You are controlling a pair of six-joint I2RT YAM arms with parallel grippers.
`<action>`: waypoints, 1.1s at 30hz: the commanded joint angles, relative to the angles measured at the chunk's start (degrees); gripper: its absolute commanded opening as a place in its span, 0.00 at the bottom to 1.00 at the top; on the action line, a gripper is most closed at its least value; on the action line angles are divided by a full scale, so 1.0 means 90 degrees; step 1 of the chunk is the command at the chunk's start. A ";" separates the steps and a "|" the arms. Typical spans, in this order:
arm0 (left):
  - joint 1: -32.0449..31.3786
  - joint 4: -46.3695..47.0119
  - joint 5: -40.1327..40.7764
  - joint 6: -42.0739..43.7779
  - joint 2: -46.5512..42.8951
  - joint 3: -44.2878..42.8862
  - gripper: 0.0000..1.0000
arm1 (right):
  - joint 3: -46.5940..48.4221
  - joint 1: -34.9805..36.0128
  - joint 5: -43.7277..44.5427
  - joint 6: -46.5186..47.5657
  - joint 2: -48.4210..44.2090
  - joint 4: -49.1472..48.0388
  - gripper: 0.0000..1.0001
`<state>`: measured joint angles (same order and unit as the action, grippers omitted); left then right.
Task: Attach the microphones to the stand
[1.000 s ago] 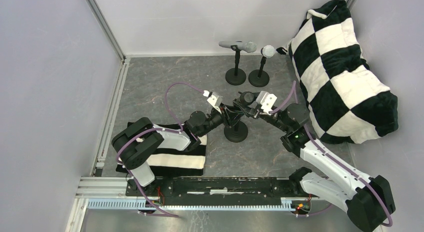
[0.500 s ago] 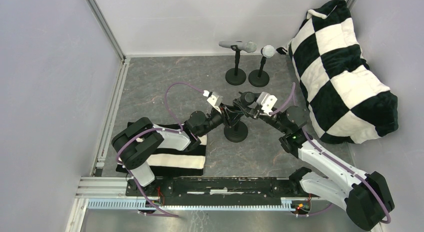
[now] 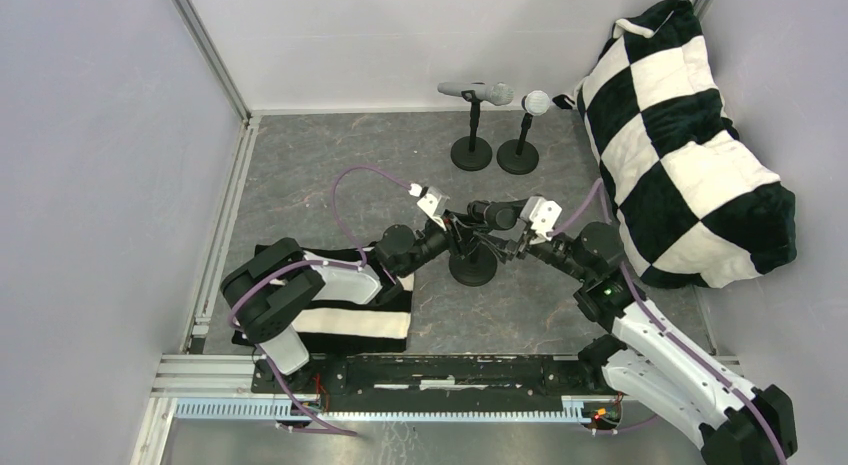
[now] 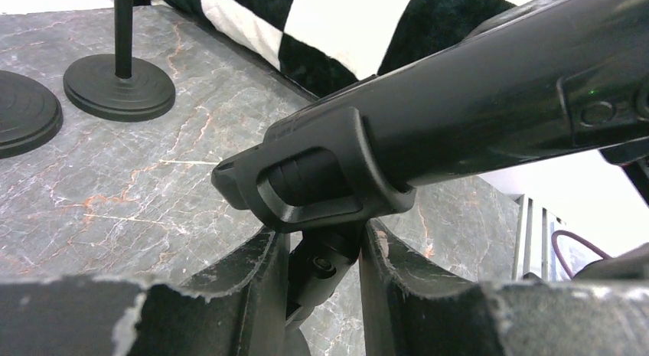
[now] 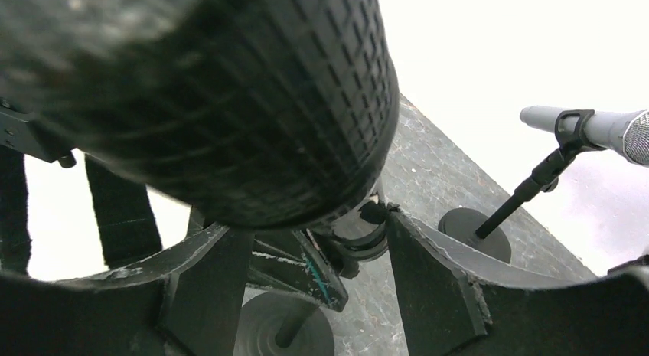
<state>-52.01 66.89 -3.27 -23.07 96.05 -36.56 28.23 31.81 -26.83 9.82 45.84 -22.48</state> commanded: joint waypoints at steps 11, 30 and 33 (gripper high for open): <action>0.0007 -0.1077 0.1152 0.0581 -0.0255 -0.0175 0.02 | 0.0543 0.0024 0.0938 -0.1456 -0.1172 0.2460 0.71; -0.0003 -0.1427 0.1788 0.1226 -0.0392 -0.0268 0.02 | 0.4501 0.0027 0.1194 -0.2409 0.0510 0.6507 0.76; -0.0012 -0.1457 0.1864 0.1266 -0.0395 -0.0284 0.02 | 0.4780 0.0030 0.1153 -0.2476 0.0717 0.6622 0.76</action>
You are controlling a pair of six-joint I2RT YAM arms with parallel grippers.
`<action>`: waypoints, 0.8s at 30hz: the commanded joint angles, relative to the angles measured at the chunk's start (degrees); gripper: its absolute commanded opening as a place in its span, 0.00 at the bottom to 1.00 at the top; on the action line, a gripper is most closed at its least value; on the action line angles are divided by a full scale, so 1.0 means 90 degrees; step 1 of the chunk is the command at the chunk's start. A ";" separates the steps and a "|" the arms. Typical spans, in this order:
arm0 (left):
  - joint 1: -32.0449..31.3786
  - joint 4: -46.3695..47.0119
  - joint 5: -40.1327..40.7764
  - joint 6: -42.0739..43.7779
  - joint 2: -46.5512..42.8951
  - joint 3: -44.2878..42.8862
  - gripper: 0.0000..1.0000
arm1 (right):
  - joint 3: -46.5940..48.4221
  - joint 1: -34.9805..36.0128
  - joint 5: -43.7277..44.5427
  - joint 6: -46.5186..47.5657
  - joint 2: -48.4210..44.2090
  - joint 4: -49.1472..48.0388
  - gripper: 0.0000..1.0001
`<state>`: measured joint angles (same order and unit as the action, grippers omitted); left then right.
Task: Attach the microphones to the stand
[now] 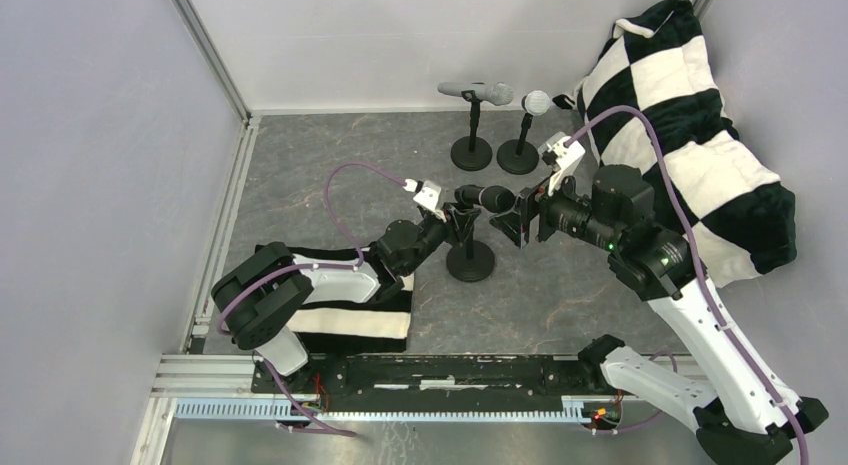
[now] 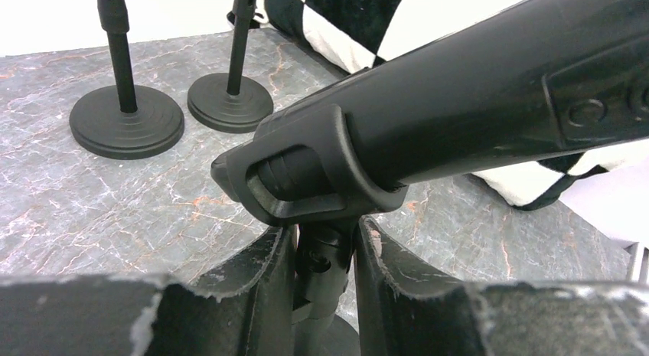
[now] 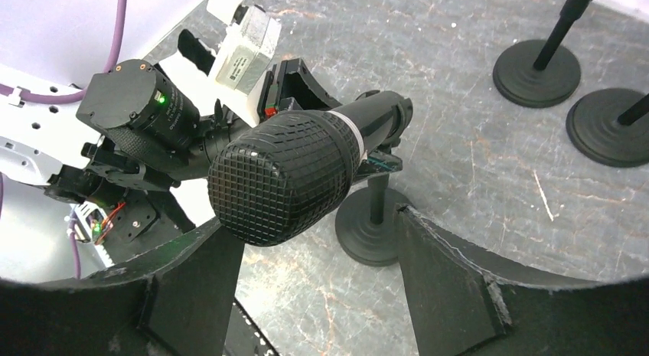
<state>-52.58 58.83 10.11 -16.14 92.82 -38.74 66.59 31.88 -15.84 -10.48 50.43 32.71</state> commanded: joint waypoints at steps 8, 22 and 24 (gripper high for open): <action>-0.0014 -0.0827 0.0813 0.0716 -0.0071 -0.0163 0.02 | 0.1229 0.0031 -0.0182 -0.0431 0.0764 0.0670 0.74; -0.0157 -0.0985 0.0970 0.0785 0.0083 -0.0488 0.02 | 0.1518 0.0091 0.0451 -0.0181 0.1160 0.0969 0.73; -0.0213 -0.1022 0.0990 0.0801 0.0121 -0.0558 0.02 | 0.1498 0.0086 0.0689 -0.0121 0.1217 0.0995 0.73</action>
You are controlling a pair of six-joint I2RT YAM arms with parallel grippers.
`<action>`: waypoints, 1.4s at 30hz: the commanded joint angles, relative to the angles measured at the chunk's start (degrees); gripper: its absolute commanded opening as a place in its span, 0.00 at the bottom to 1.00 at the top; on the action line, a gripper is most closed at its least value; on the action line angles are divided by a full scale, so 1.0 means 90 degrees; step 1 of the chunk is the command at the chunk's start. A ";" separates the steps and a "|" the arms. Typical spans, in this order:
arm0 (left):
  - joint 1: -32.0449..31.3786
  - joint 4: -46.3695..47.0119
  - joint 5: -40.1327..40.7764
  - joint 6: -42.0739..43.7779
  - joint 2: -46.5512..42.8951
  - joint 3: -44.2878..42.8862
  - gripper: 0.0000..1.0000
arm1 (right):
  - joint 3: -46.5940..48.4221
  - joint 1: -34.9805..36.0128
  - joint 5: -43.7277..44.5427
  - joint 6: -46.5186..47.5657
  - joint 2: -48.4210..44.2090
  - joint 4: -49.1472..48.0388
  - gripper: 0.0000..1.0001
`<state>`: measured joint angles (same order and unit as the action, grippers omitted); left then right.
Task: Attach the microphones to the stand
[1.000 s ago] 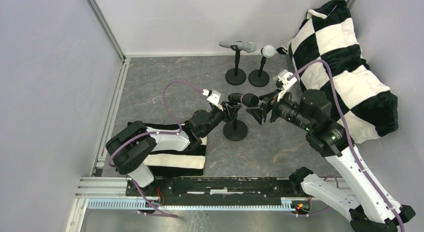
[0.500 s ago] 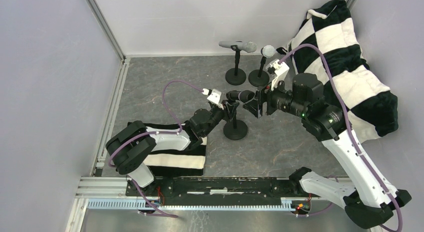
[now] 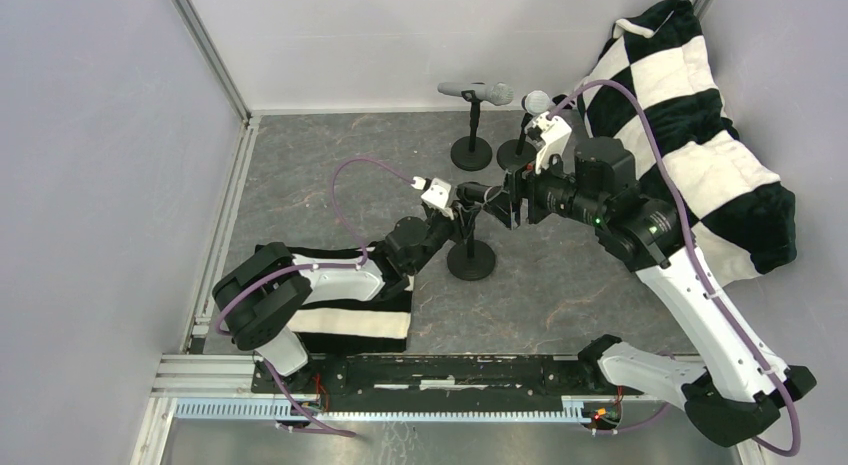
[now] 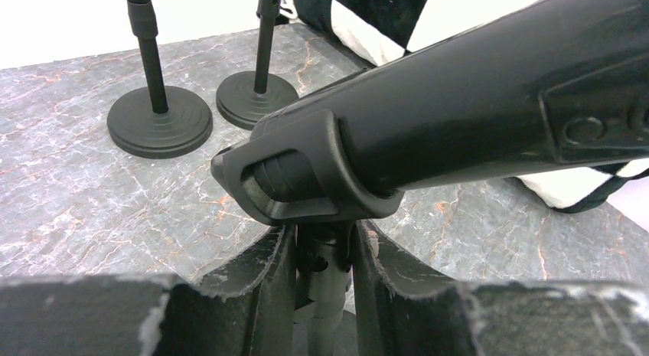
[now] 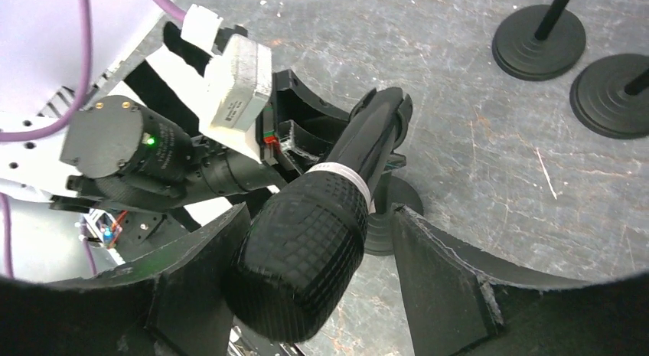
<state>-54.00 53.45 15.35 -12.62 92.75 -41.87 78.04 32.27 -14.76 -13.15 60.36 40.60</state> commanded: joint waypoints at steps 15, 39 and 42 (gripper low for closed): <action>-0.0289 -0.0663 0.0735 0.0838 -0.0030 -0.0612 0.02 | 0.0045 0.0070 0.1119 0.0308 0.0018 -0.0096 0.63; -0.0425 -0.0460 0.0778 0.0945 0.0173 -0.0496 0.02 | 0.0061 0.0073 0.1175 0.0527 0.0420 0.0381 0.56; -0.0439 -0.0444 0.0844 0.1055 0.0173 -0.0470 0.02 | 0.0176 0.0076 0.1184 0.0587 0.0467 0.0531 0.51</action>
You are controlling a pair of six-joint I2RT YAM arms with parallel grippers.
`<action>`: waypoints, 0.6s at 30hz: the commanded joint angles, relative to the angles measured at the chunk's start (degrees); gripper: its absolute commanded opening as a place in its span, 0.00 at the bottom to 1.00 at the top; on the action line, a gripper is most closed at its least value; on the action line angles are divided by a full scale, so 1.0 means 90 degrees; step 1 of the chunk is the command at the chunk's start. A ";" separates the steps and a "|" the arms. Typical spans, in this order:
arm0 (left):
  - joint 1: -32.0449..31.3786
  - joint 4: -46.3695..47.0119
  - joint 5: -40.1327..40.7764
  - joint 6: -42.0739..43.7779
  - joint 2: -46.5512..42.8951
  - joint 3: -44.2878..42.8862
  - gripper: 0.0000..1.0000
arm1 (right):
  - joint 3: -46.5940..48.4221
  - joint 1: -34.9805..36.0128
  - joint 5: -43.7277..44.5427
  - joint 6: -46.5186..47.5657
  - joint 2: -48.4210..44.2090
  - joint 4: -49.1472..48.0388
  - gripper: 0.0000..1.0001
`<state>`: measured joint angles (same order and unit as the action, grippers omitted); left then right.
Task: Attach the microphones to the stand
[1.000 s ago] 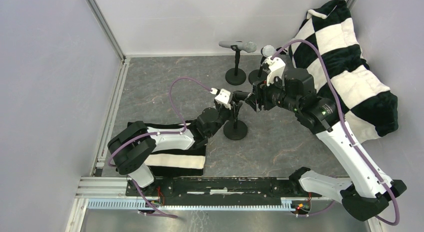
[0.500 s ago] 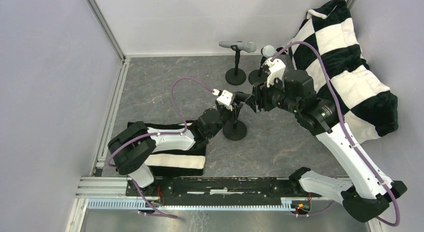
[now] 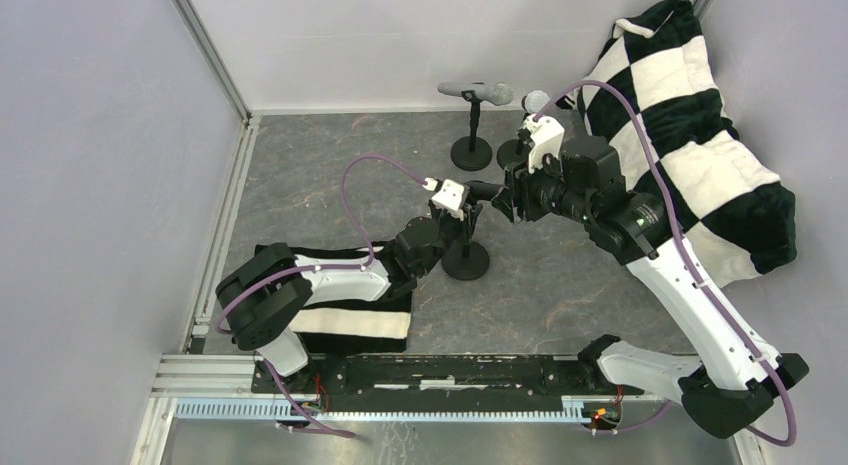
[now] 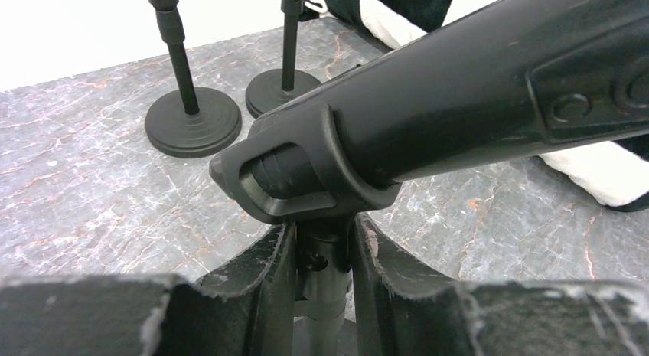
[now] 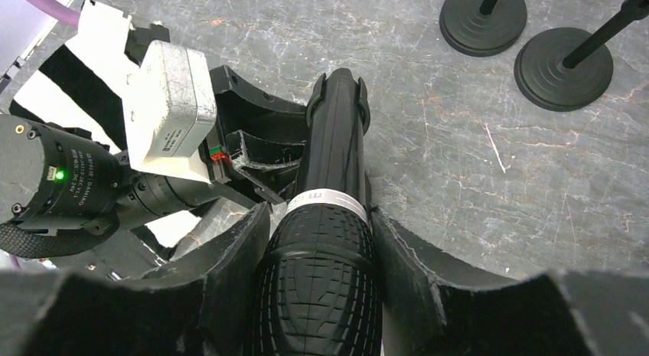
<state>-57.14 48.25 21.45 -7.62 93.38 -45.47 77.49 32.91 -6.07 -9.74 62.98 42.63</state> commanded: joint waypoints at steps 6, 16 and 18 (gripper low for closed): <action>-0.0131 0.0238 0.0235 0.0747 0.0083 0.0003 0.02 | 0.0344 0.0004 0.0275 0.0371 0.0302 0.0646 0.35; -0.0271 0.0694 0.0061 0.0807 0.0122 0.0376 0.02 | 0.0658 0.0005 0.0021 0.0388 0.0742 0.0963 0.03; -0.0334 0.0757 0.0013 0.0803 0.0148 0.0428 0.02 | 0.0748 0.0001 -0.0037 0.0378 0.0888 0.1019 0.00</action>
<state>-57.95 52.36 23.92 -3.55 93.38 -43.29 82.87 33.01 -7.75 -8.03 67.51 49.21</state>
